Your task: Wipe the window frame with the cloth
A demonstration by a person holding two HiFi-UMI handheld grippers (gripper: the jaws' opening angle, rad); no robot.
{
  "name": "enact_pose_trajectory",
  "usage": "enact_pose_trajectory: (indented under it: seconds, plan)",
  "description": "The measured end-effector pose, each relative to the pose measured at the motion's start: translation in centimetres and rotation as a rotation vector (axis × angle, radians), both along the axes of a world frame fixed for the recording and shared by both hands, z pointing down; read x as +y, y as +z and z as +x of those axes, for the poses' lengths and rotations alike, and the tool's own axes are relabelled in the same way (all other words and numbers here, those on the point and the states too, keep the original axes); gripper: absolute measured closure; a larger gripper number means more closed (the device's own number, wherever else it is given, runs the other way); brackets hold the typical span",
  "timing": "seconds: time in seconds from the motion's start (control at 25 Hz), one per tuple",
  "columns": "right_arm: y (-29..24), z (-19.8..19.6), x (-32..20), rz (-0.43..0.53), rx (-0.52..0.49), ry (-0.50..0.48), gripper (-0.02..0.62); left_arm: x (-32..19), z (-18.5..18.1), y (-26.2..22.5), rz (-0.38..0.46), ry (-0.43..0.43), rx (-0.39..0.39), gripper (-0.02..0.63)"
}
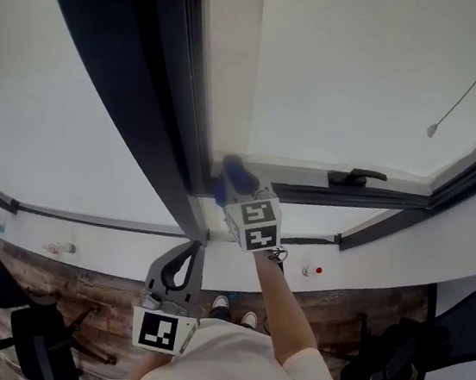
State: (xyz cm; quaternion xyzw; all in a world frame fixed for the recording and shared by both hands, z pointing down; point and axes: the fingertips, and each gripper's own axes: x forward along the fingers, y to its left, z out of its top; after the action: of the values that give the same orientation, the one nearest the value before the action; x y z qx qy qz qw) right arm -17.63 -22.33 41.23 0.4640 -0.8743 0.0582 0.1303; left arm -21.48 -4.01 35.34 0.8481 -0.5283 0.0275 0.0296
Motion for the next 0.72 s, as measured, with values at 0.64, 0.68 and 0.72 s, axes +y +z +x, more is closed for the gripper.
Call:
enact_pose_trajectory:
  seconds: [0.64, 0.68, 0.72]
  plan:
    - [6.5, -2.8, -2.4, -0.089, 0.160, -0.028, 0.526, -1.7, -1.0, 0.8, -0.047, 0.014, 0.084, 0.597]
    - [6.5, -2.7, -2.4, -0.086, 0.165, -0.028, 0.526, -1.9, -1.3, 0.8, -0.048, 0.006, 0.085, 0.597]
    - [6.6, -2.7, -2.4, -0.083, 0.172, -0.026, 0.526, -2.0, -1.5, 0.9, -0.050, -0.001, 0.082, 0.597]
